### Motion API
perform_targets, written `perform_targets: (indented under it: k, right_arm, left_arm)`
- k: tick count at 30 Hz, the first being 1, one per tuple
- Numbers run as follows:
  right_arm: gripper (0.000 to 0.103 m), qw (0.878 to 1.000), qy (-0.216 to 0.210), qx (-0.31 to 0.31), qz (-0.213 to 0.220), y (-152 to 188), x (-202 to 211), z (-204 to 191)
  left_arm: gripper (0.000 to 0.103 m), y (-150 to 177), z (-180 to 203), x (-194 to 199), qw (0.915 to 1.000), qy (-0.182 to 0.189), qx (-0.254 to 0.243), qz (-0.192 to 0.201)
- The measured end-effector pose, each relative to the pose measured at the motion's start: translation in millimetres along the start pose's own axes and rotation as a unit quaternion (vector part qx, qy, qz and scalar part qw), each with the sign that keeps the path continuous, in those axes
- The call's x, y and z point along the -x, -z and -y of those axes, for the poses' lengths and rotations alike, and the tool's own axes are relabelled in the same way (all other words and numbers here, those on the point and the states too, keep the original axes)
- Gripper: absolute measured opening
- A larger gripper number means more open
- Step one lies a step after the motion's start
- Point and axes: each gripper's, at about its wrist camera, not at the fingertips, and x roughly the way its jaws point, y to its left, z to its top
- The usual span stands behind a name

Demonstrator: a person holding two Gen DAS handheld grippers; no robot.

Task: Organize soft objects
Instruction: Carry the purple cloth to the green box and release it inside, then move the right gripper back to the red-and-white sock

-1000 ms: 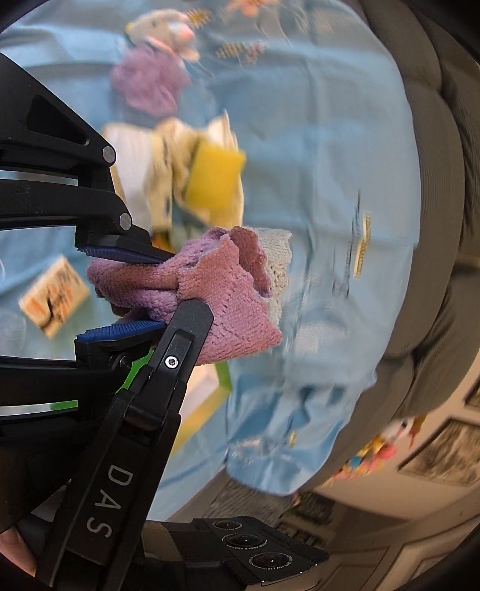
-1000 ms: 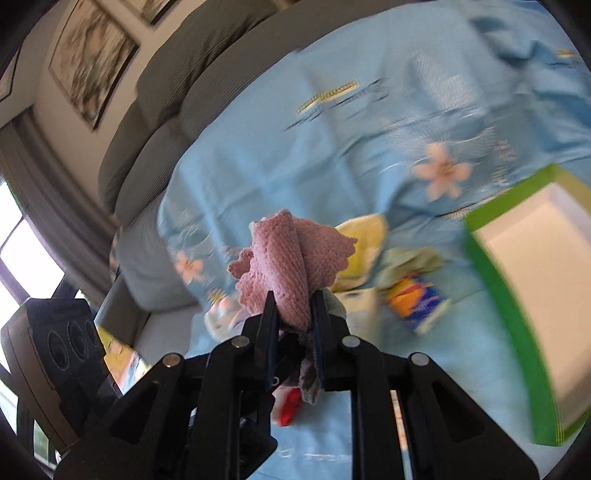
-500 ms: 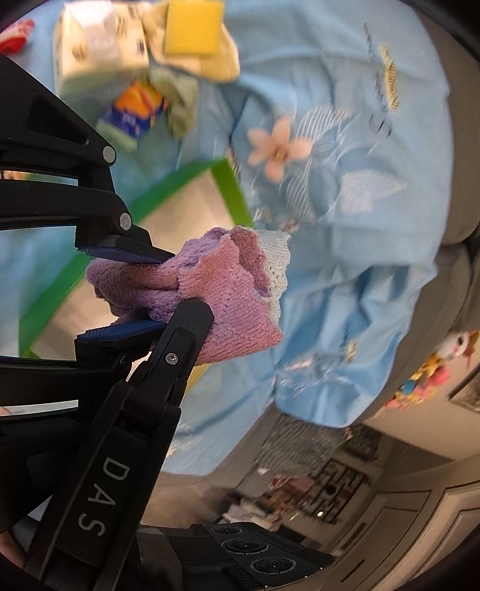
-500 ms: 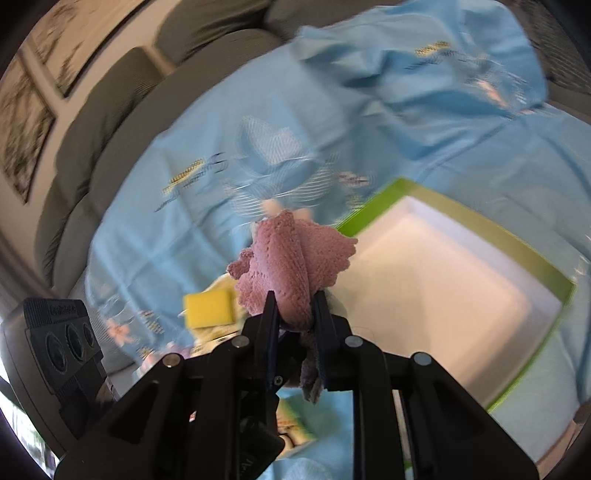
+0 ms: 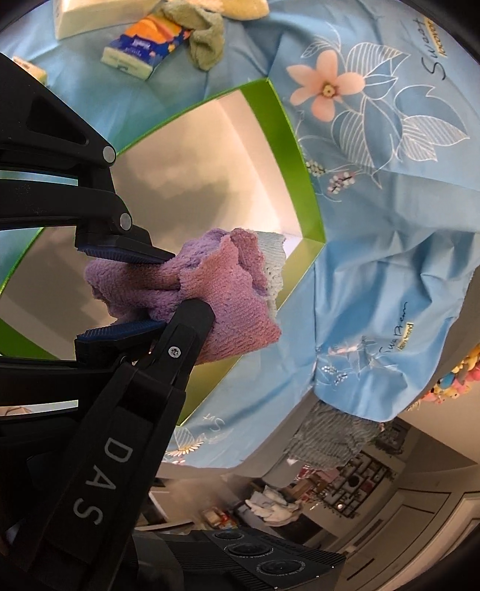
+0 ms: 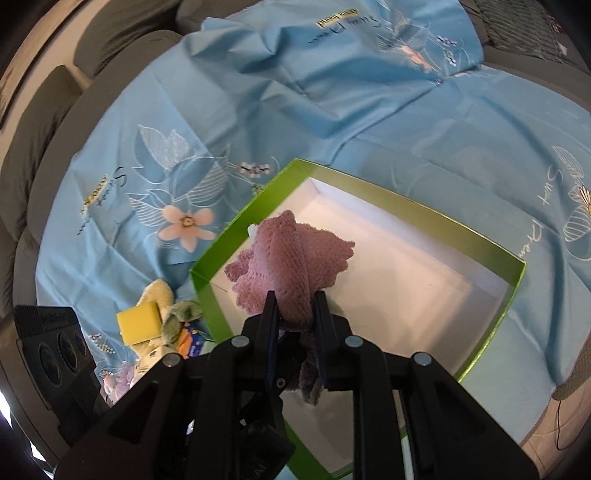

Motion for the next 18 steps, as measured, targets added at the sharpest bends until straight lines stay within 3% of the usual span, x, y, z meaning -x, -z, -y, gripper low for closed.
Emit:
perform_targets:
  k: [5,8,12,16,18]
  right_arm:
    - [0.021,1.0,0.017,-0.002,-0.007,-2,-4,3]
    - [0.028,1.0,0.028,-0.002,-0.007,-2,-4,5]
    - [0.047,0.999,0.037,0.0,0.006,-1,2,3]
    - [0.066,0.999,0.031,0.006,0.024,-1,12,-4]
    - [0.068,0.999,0.022,0.016,0.033,-1,18,-10]
  left_arm:
    - [0.03,4,-1,-6,1.0,-0.002,0.002,-0.007]
    - [0.03,6,-1,-1,0.9999,-0.012,-0.005,0.001]
    - [0.03,4,-3,8,0.9999,-0.015,0.001,0.006]
    - [0.043,4,-7,26,0.9996,-0.016,0.013,0.02]
    - [0.047,5,-10,40,0.9992,-0.017,0.017,0.031]
